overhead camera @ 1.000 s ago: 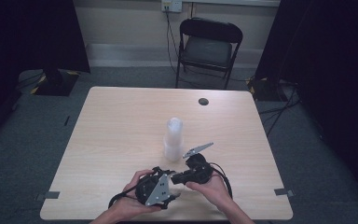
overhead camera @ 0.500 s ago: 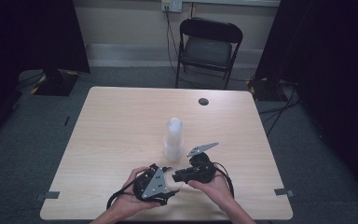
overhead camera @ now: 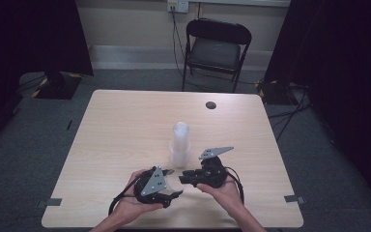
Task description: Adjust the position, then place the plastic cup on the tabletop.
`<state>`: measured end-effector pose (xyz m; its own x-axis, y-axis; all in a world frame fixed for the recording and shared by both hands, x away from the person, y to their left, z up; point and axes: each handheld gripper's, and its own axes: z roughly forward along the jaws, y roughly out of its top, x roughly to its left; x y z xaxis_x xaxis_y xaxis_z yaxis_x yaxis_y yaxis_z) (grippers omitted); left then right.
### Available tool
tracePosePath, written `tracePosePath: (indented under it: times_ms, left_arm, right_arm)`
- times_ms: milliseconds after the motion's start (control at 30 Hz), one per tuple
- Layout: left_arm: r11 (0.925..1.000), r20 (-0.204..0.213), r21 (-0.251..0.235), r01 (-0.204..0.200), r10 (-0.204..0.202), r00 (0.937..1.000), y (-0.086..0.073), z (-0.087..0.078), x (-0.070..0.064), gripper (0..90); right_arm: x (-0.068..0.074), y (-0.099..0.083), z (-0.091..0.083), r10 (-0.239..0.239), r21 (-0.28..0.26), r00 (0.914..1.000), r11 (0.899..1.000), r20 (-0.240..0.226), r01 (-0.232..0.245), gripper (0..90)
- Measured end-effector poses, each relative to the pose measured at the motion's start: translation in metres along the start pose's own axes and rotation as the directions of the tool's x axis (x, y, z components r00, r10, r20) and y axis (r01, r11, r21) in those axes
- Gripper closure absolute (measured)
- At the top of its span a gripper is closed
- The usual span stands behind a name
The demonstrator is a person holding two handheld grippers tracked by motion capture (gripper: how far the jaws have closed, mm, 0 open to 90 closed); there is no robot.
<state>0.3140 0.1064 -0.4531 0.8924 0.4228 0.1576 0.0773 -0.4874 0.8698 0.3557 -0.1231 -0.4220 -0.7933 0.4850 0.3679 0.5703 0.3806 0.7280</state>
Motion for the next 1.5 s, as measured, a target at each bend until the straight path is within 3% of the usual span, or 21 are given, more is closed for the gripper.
tracePosePath:
  times_ms: [367, 400, 500, 533, 567, 733, 867, 933, 967, 1000, 1033, 1067, 1100, 1133, 1167, 1200, 1333, 1367, 1433, 1500]
  left_arm:
    - [0.9964, -0.026, -0.023, 0.082, -0.082, 0.9963, -0.005, -0.006, 0.012, 29.7]
    - [0.9934, -0.029, -0.045, 0.105, -0.107, 0.9938, -0.006, -0.007, 0.014, 29.7]
    - [0.9901, -0.029, -0.053, 0.130, -0.132, 0.9909, -0.007, -0.010, 0.018, 29.8]
    - [0.9838, -0.026, -0.074, 0.164, -0.166, 0.9858, -0.007, -0.013, 0.021, 29.8]
    - [0.9838, -0.026, -0.074, 0.164, -0.166, 0.9858, -0.007, -0.013, 0.021, 29.8]
    - [0.9644, -0.028, -0.126, 0.233, -0.238, 0.9708, -0.008, -0.020, 0.030, 29.8]
    - [0.9411, -0.022, -0.158, 0.299, -0.306, 0.9517, -0.010, -0.023, 0.039, 29.8]
    - [0.9340, -0.048, -0.162, 0.318, -0.330, 0.9428, -0.012, -0.024, 0.043, 29.8]
    - [0.9340, -0.048, -0.162, 0.318, -0.330, 0.9428, -0.012, -0.024, 0.043, 29.7]
    - [0.9257, -0.045, -0.168, 0.339, -0.351, 0.9354, -0.013, -0.026, 0.046, 29.7]
    - [0.9140, -0.052, -0.178, 0.365, -0.379, 0.9240, -0.015, -0.028, 0.050, 29.8]
    - [0.9091, -0.057, -0.181, 0.375, -0.391, 0.9188, -0.016, -0.030, 0.052, 29.8]
    - [0.9091, -0.057, -0.181, 0.375, -0.391, 0.9188, -0.016, -0.030, 0.052, 29.8]
    - [0.9005, -0.067, -0.188, 0.392, -0.410, 0.9095, -0.016, -0.033, 0.057, 29.8]
    - [0.9005, -0.067, -0.188, 0.392, -0.410, 0.9095, -0.016, -0.033, 0.057, 29.8]
    - [0.8888, -0.074, -0.202, 0.411, -0.433, 0.8986, -0.017, -0.035, 0.061, 29.8]
    - [0.8800, -0.085, -0.222, 0.420, -0.447, 0.8908, -0.015, -0.037, 0.068, 30.0]
    - [0.8839, -0.093, -0.219, 0.413, -0.441, 0.8928, -0.014, -0.038, 0.069, 30.0]
    - [0.8753, -0.099, -0.240, 0.420, -0.452, 0.8863, -0.012, -0.040, 0.073, 30.0]
    - [0.8773, -0.109, -0.237, 0.417, -0.451, 0.8859, -0.010, -0.040, 0.076, 30.0]
  right_arm:
    - [-0.004, 0.003, -0.011, 0.004, -0.090, 1.0000, 0.996, -0.003, -0.005, 66.0]
    - [-0.004, 0.003, -0.013, 0.002, -0.096, 1.0000, 0.995, -0.003, -0.002, 65.9]
    - [-0.004, 0.003, -0.014, 0.002, -0.097, 1.0000, 0.995, 0.000, -0.002, 65.4]
    - [-0.005, 0.003, -0.015, 0.002, -0.102, 1.0000, 0.995, 0.005, -0.002, 65.4]
    - [-0.005, 0.003, -0.015, 0.002, -0.102, 1.0000, 0.995, 0.005, -0.002, 65.4]
    - [-0.007, 0.003, -0.018, -0.003, -0.114, 0.9998, 0.993, 0.022, 0.005, 64.5]
    - [-0.010, 0.003, -0.017, 0.003, -0.123, 0.9997, 0.992, 0.026, 0.000, 64.0]
    - [-0.011, 0.003, -0.017, 0.005, -0.122, 0.9996, 0.993, 0.028, -0.002, 64.0]
    - [-0.011, 0.003, -0.017, 0.005, -0.122, 0.9996, 0.993, 0.028, -0.002, 64.0]
    - [-0.012, 0.003, -0.017, 0.006, -0.124, 0.9995, 0.992, 0.030, -0.002, 64.0]
    - [-0.012, 0.003, -0.017, 0.012, -0.122, 0.9996, 0.992, 0.025, -0.009, 64.1]
    - [-0.013, 0.002, -0.017, 0.015, -0.122, 0.9996, 0.992, 0.023, -0.012, 64.1]
    - [-0.013, 0.001, -0.017, 0.013, -0.124, 0.9996, 0.992, 0.024, -0.010, 64.2]
    - [-0.013, 0.000, -0.018, 0.013, -0.123, 0.9996, 0.992, 0.026, -0.010, 64.2]
    - [-0.013, 0.000, -0.018, 0.013, -0.123, 0.9996, 0.992, 0.026, -0.010, 64.2]
    - [-0.013, -0.001, -0.019, 0.020, -0.126, 0.9994, 0.992, 0.029, -0.016, 64.2]
    - [-0.013, -0.004, -0.024, 0.021, -0.131, 0.9991, 0.991, 0.036, -0.016, 64.2]
    - [-0.013, -0.004, -0.025, 0.020, -0.133, 0.9991, 0.991, 0.038, -0.015, 64.1]
    - [-0.013, -0.005, -0.027, 0.020, -0.135, 0.9989, 0.991, 0.042, -0.014, 64.0]
    - [-0.014, -0.006, -0.029, 0.023, -0.139, 0.9986, 0.990, 0.047, -0.016, 63.6]
